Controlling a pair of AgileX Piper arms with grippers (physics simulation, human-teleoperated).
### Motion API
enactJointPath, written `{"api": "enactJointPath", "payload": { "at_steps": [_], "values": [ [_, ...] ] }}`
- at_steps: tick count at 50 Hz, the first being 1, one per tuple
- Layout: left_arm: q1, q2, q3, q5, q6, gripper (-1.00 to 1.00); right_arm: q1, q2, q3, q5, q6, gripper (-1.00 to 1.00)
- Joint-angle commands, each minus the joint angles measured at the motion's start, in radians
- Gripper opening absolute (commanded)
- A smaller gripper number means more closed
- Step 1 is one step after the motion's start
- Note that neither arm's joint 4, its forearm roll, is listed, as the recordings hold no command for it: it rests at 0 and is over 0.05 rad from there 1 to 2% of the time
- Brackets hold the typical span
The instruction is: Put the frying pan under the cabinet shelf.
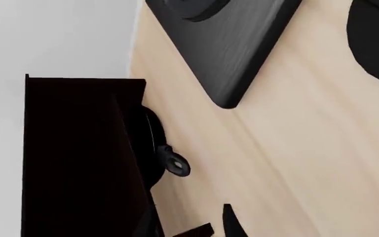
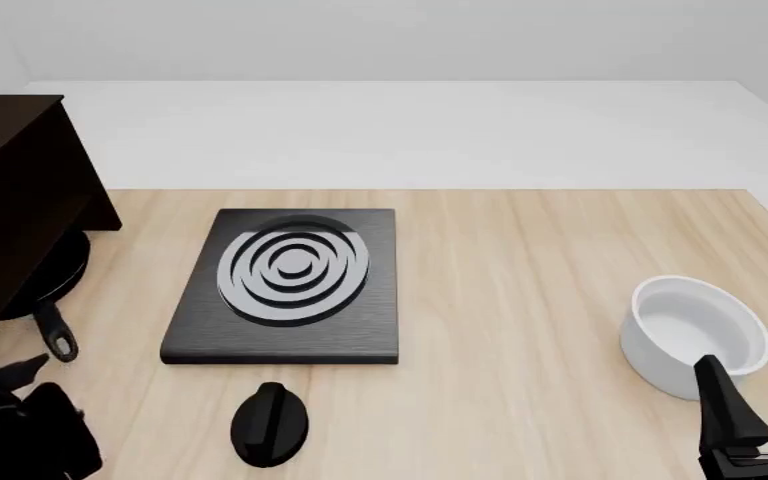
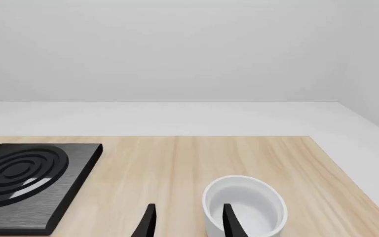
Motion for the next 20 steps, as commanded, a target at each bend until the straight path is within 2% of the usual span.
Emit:
{"api": "enactJointPath", "payload": {
  "at_steps": [1, 9, 14, 20],
  "values": [
    [-0.071, -0.419, 0.008, 0.369, -0.005, 1.0, 0.0, 0.0, 0.0, 0.0, 0.0, 1.0],
    [-0.104, -0.487, 0.008, 0.413, -0.01, 1.0, 0.0, 0.0, 0.0, 0.0, 0.0, 1.0],
    [-0.145, -0.493, 0.005, 0.391, -0.038, 1.0, 0.0, 0.0, 0.0, 0.0, 0.0, 1.0],
    [-0.222, -0.499, -0.063, 0.403, -0.079, 1.0, 0.0, 0.0, 0.0, 0.0, 0.0, 1.0]
  ]
}}
